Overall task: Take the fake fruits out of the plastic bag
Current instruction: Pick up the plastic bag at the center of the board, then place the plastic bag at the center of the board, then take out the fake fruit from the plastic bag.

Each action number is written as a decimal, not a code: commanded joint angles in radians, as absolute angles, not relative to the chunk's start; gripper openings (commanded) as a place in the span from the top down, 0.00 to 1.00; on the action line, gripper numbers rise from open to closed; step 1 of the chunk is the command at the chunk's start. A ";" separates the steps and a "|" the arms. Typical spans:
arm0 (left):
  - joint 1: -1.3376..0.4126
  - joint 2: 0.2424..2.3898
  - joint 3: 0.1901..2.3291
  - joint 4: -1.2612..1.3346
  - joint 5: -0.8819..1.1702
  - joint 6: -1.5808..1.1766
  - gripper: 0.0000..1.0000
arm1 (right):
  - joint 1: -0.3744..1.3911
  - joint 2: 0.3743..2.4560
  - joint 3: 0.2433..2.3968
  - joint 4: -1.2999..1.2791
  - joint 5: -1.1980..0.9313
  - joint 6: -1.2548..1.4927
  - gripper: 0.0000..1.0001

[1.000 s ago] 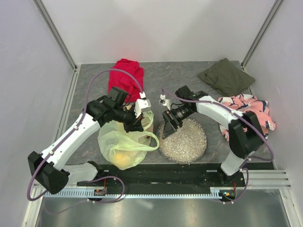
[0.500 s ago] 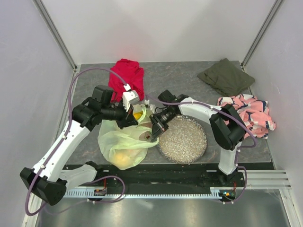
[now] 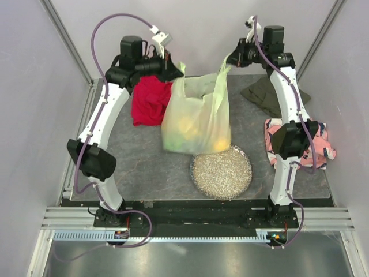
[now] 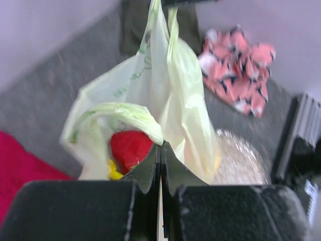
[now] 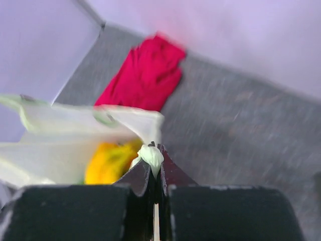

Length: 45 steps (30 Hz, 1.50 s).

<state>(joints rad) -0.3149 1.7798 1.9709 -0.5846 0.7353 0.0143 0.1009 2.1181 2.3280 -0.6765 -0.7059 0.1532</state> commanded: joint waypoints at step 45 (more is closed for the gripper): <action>-0.382 1.404 1.315 -0.255 0.670 -0.229 0.98 | 0.325 1.793 1.759 -0.577 -0.344 -0.141 0.32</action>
